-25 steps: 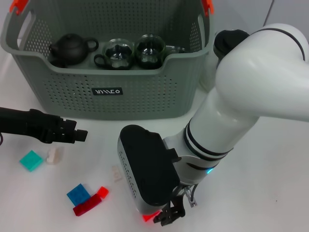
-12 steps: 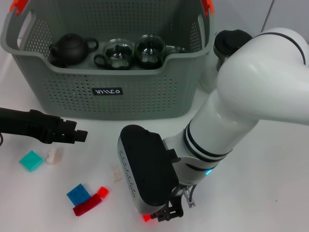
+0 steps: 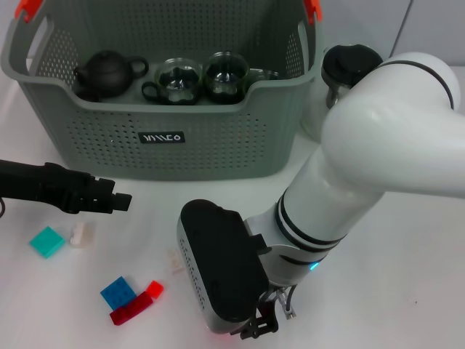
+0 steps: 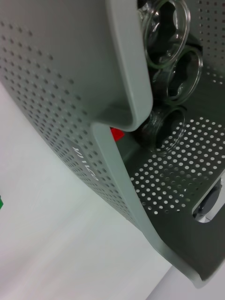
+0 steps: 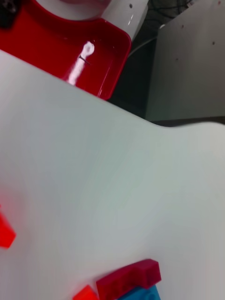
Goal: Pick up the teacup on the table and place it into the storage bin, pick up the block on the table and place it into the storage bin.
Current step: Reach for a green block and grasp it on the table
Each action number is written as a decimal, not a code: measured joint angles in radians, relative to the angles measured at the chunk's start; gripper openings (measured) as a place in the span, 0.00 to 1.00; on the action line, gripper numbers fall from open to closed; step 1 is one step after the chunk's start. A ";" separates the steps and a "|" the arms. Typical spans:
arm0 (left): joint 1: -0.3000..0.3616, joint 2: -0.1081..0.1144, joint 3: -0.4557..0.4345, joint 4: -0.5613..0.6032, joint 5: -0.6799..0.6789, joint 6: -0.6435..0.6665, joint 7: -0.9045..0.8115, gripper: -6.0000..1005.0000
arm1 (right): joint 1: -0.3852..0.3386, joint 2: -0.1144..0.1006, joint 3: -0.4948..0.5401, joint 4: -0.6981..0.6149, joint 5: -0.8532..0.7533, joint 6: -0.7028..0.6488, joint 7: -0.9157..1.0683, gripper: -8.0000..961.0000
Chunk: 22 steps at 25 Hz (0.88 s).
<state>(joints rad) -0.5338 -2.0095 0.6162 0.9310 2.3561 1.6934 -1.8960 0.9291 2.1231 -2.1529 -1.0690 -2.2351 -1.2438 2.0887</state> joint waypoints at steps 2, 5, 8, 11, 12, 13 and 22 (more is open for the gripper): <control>0.000 0.000 -0.001 0.000 0.000 0.000 0.000 0.57 | 0.001 0.000 0.000 0.000 0.000 0.003 0.004 0.36; 0.000 -0.001 -0.001 0.000 0.000 0.000 0.000 0.57 | 0.002 0.000 -0.001 0.000 0.000 0.003 0.006 0.35; 0.000 -0.002 -0.001 0.000 0.000 0.000 0.000 0.57 | 0.002 -0.001 0.001 -0.002 0.000 0.004 0.017 0.34; 0.000 -0.002 0.000 0.000 0.000 0.000 0.000 0.57 | 0.004 -0.003 0.004 -0.007 0.000 0.006 0.033 0.33; -0.001 -0.002 0.000 0.000 0.000 0.000 0.000 0.57 | 0.004 -0.003 0.005 -0.007 0.000 0.006 0.035 0.32; -0.001 -0.002 0.000 0.000 0.000 0.000 0.000 0.57 | 0.005 -0.004 0.005 -0.007 0.000 0.006 0.036 0.31; -0.003 -0.002 -0.002 0.000 0.000 0.000 0.000 0.57 | 0.014 -0.005 0.008 -0.024 0.000 0.005 0.096 0.23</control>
<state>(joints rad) -0.5368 -2.0111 0.6139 0.9312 2.3561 1.6935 -1.8960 0.9434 2.1184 -2.1452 -1.0929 -2.2350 -1.2388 2.1845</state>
